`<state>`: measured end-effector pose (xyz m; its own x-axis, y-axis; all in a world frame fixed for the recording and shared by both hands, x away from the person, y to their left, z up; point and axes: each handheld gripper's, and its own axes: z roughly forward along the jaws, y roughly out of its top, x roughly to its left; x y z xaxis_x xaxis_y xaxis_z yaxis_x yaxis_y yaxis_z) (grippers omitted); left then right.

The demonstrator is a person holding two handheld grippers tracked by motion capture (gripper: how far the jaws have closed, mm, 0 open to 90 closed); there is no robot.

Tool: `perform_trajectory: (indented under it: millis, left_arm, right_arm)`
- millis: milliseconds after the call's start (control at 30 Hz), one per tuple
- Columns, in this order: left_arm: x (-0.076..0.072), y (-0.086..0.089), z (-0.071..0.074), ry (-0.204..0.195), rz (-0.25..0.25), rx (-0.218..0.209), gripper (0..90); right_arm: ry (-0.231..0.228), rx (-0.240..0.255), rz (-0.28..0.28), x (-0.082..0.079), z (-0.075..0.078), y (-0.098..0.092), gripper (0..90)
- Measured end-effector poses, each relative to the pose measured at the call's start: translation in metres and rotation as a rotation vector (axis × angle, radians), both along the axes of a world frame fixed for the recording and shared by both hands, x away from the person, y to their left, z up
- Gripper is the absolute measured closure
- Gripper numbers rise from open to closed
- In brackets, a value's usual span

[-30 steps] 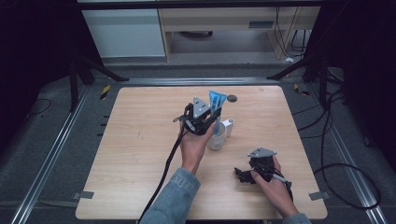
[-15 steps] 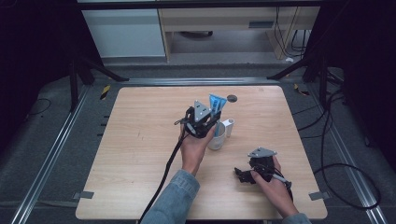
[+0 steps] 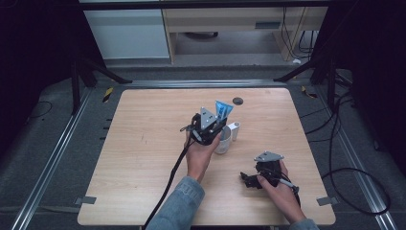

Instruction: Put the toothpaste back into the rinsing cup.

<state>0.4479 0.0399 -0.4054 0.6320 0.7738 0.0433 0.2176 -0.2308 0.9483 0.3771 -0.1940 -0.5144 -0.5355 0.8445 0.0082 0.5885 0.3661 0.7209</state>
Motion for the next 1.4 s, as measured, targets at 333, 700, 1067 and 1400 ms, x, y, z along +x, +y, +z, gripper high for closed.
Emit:
perform_trajectory:
  millis: [333, 700, 1067, 1400]
  left_arm:
    - [0.000, 0.001, -0.004, 0.004, 0.003, -0.001, 71.9]
    - [0.000, 0.001, -0.008, 0.008, 0.002, 0.001, 71.9]
    - [-0.001, 0.000, -0.012, 0.004, 0.007, -0.007, 71.9]
    - [-0.001, 0.000, -0.017, 0.010, 0.015, -0.015, 71.8]
  right_arm:
    - [-0.012, -0.011, 0.004, 0.001, -0.001, 0.000, 0.4]
    - [-0.013, -0.011, 0.004, 0.001, -0.001, 0.000, 0.4]
    - [-0.012, -0.011, 0.004, 0.001, -0.001, 0.000, 0.4]
    - [-0.013, -0.012, 0.004, 0.001, -0.001, -0.001, 0.4]
